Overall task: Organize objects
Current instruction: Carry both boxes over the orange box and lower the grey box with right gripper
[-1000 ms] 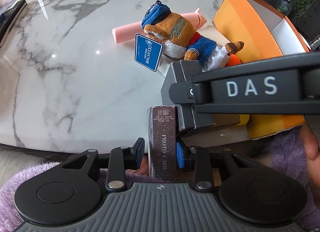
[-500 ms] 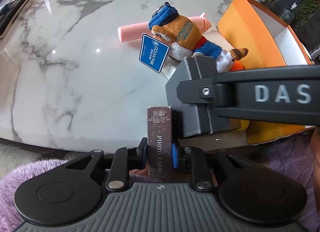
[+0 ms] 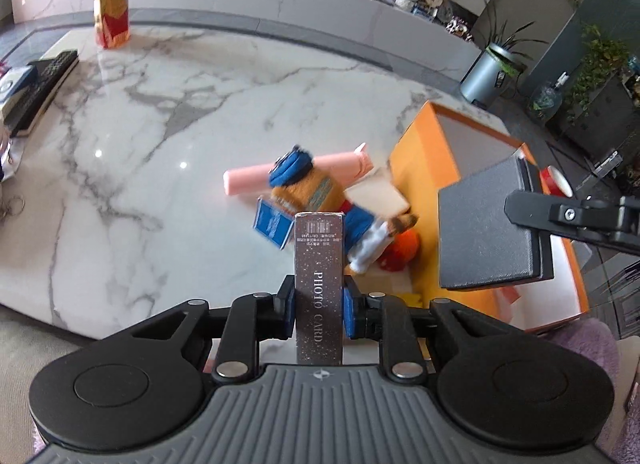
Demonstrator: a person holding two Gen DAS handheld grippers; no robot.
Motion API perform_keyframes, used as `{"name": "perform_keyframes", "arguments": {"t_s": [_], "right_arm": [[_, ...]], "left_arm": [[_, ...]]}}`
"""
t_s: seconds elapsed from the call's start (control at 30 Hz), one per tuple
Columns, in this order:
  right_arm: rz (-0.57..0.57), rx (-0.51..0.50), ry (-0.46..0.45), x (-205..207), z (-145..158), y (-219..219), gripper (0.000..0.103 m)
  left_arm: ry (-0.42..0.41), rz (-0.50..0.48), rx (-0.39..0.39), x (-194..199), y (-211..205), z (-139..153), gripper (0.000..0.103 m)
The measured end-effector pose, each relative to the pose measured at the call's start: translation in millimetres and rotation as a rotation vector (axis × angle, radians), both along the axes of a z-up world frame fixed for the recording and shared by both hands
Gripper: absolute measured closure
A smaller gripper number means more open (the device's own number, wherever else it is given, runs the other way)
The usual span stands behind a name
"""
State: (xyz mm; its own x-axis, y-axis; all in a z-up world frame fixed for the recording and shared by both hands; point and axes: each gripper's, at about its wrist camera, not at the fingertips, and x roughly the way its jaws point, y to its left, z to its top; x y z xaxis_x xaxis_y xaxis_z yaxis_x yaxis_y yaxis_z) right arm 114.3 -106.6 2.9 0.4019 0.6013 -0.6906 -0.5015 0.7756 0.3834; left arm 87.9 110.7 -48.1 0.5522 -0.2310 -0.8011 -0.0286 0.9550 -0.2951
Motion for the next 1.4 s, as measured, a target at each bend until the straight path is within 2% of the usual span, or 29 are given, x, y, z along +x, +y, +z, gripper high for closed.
{"name": "perform_keyframes", "arguments": {"t_s": [0.17,0.3,0.47,0.53,0.83,1.13,1.2,1.33,1.4], "right_arm": [[-0.138,-0.002,-0.056,8.5,13.9,-57.1,0.061],[-0.217,-0.014,-0.042,20.9,8.6,-98.8,0.061],[-0.27,-0.082,-0.02,34.3,-9.6,-134.8,0.061],[-0.27,-0.079,0.02,41.3,-20.9,-146.4,0.061],[-0.241,-0.093,0.114,61.4,-59.4,-170.1,0.061],[-0.191,-0.051,0.169,73.6,-77.2,-167.5,0.062],[-0.169,-0.036,0.187,75.6,-80.4,-162.8,0.062],[-0.126,0.041,0.248,82.4,-85.3,-154.0,0.062],[-0.092,0.098,0.311,86.8,-89.8,-149.5,0.062]], "left_arm": [[-0.079,-0.105,-0.068,16.7,-38.3,32.4,0.077],[-0.091,-0.217,-0.123,31.9,-82.4,39.7,0.077],[-0.045,-0.314,-0.154,54.5,-133.8,26.6,0.077],[-0.026,-0.336,-0.161,61.5,-148.5,20.2,0.077],[0.085,-0.381,-0.189,84.0,-185.9,-11.0,0.077],[0.145,-0.341,-0.062,84.6,-179.6,-22.7,0.077],[0.151,-0.332,-0.067,83.7,-172.9,-20.9,0.077],[0.139,-0.323,-0.022,79.6,-167.9,-15.4,0.077],[0.133,-0.323,-0.007,79.6,-167.1,-13.6,0.077]]}}
